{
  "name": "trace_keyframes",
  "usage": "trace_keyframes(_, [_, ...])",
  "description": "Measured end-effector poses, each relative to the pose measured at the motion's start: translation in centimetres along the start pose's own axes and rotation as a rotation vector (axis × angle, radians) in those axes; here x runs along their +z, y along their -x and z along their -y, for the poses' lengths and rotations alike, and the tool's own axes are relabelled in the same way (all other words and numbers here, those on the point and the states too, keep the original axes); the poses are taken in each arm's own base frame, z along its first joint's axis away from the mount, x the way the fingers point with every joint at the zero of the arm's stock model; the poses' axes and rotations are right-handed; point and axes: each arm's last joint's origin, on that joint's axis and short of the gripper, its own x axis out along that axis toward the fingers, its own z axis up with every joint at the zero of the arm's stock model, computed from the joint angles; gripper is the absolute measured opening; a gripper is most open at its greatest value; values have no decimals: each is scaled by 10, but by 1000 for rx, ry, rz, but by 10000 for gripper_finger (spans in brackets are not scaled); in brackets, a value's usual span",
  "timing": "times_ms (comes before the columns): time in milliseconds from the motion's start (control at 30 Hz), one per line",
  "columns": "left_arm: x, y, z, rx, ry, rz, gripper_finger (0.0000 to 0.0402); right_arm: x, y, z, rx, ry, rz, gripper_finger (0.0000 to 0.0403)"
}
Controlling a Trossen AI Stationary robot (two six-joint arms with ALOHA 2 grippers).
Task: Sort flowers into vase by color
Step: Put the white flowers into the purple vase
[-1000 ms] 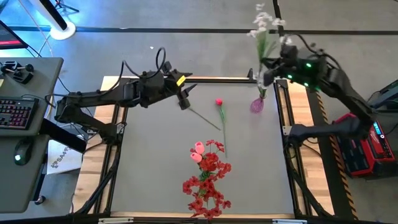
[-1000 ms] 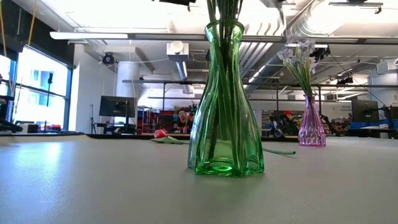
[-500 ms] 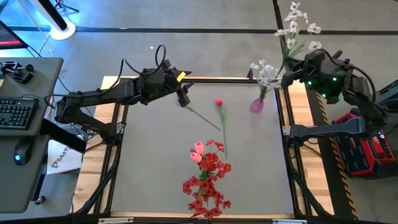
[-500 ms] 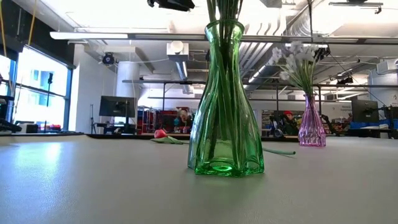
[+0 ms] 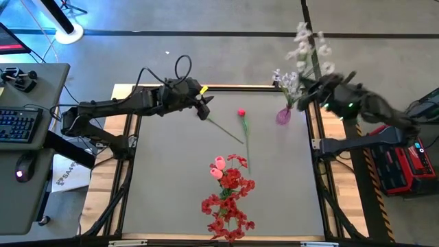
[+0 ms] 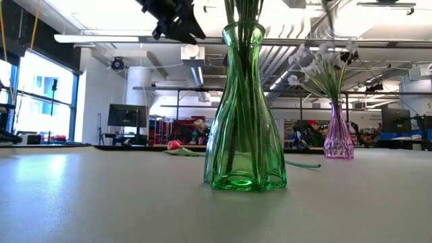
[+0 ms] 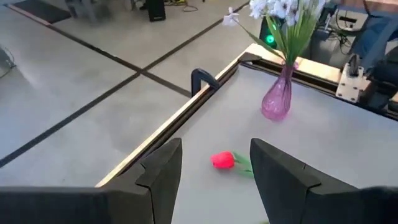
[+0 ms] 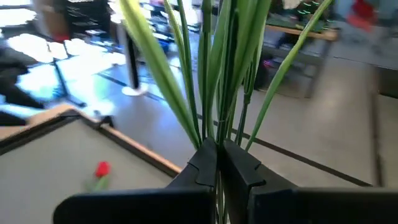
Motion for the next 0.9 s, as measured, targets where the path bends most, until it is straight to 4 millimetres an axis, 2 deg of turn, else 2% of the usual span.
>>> trace_keyframes(167, [0,0,0,-2,-5,2,177,-41,-9,-21,120,62,106,0])
trace_keyframes(367, [0,0,1,-26,12,-2,177,-83,-9,-17,115,-19,135,0])
trace_keyframes(500, [0,0,1,-27,16,-3,177,-95,-2,-8,50,-40,158,0])
trace_keyframes(667, [0,0,1,-29,16,-3,177,-98,7,4,-51,-24,183,0])
trace_keyframes(900, [-1,0,2,-29,14,-9,177,-108,7,9,-97,5,140,0])
